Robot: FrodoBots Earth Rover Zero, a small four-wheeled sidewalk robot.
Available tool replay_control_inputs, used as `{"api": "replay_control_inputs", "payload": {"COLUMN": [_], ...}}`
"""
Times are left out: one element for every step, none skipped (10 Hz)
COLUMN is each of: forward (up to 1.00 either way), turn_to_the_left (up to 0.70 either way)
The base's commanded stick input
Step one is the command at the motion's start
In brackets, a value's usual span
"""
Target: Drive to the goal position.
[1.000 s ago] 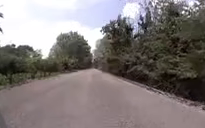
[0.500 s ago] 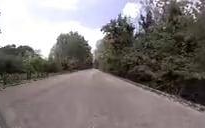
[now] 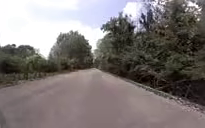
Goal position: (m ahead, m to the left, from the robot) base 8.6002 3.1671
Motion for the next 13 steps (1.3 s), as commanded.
{"api": "replay_control_inputs", "payload": {"forward": [0.5, 0.5, 0.5, 0.5, 0.5, 0.5, 0.5, 0.5, 0.5, 0.5, 0.5, 0.5, 0.5], "turn_to_the_left": [0.0, 0.0, 0.0, 0.07, 0.19, 0.3, 0.5, 0.5, 0.5, 0.5, 0.5, 0.15, 0.0]}}
